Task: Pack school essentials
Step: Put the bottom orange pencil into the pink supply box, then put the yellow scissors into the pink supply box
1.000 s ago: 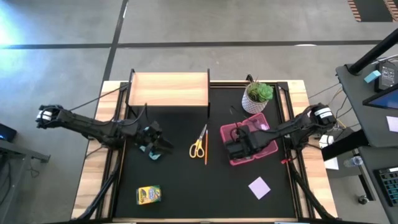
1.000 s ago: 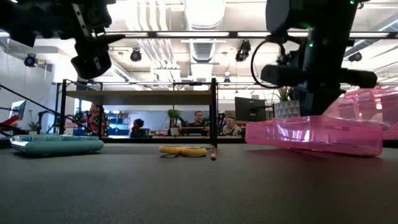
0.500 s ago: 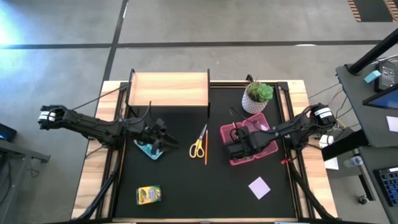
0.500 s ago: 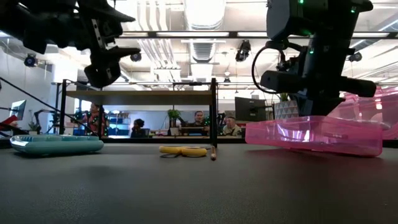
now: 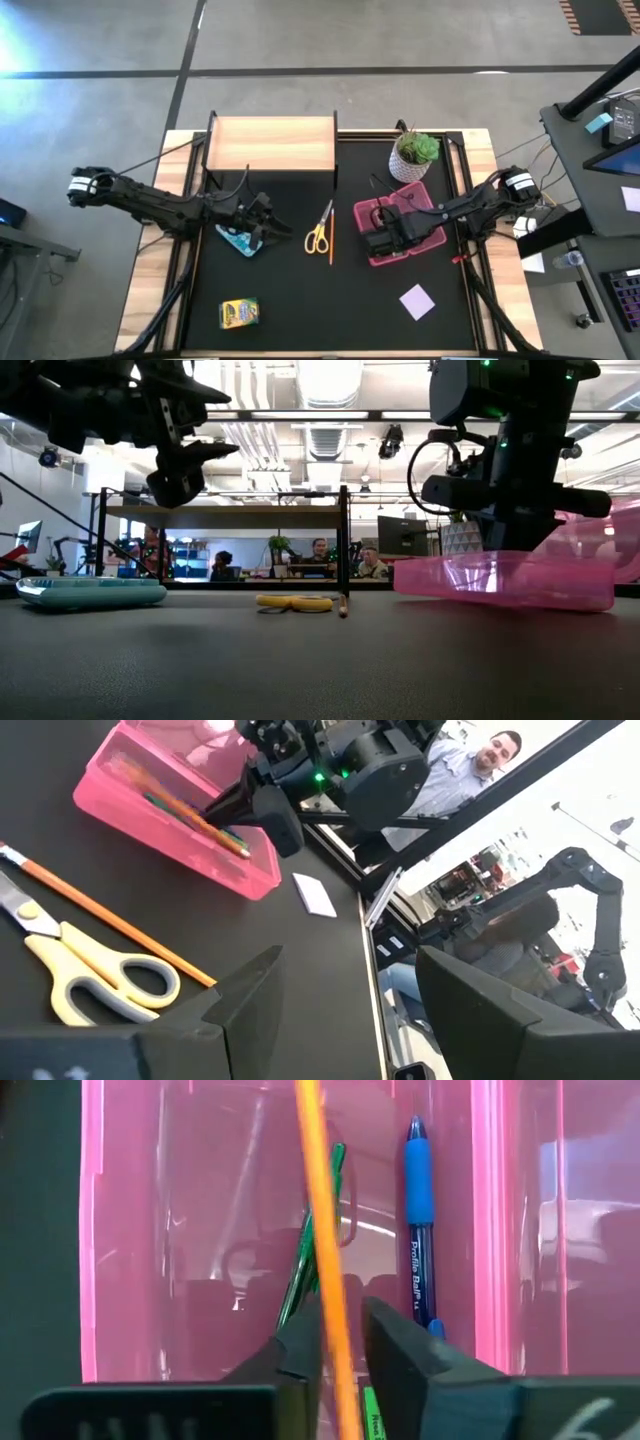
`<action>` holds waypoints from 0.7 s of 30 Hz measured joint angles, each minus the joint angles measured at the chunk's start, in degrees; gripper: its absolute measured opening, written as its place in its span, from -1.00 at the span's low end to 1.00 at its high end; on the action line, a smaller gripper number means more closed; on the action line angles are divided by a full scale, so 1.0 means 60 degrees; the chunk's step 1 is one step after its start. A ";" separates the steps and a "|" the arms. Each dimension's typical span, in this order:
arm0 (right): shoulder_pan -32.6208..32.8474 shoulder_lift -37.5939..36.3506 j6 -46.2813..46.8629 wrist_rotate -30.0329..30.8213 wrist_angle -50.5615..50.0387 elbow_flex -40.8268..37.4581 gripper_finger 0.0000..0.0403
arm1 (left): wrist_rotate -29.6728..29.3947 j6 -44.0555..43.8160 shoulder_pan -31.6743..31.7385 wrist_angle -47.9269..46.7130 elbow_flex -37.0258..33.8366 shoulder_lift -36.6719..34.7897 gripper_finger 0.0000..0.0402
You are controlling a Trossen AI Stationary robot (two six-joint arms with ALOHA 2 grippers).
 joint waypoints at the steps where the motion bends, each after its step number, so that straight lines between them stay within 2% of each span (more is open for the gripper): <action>1: 0.0000 0.0000 0.0011 -0.0016 -0.0002 0.0000 -0.61 | -0.0001 0.0002 0.0000 0.0008 0.0000 -0.0014 0.05; 6: 0.0000 -0.0007 0.0015 -0.0061 -0.0014 0.0007 -0.39 | 0.0007 0.0004 -0.0004 -0.0055 0.0004 -0.0038 0.05; 11: 0.0001 -0.0018 -0.0115 -0.0059 -0.0115 0.0361 -0.28 | 0.0051 0.0004 -0.0004 -0.0231 0.0026 0.0142 0.05; 15: 0.0000 -0.0019 -0.0395 -0.0062 -0.0306 0.0857 -0.26 | 0.0171 0.0030 -0.0007 -0.1675 0.0362 0.0284 0.05; 21: 0.0000 -0.0018 -0.0525 0.0101 -0.1630 0.1814 -0.30 | 0.0168 0.0086 -0.0015 -0.3485 0.0919 0.0568 0.05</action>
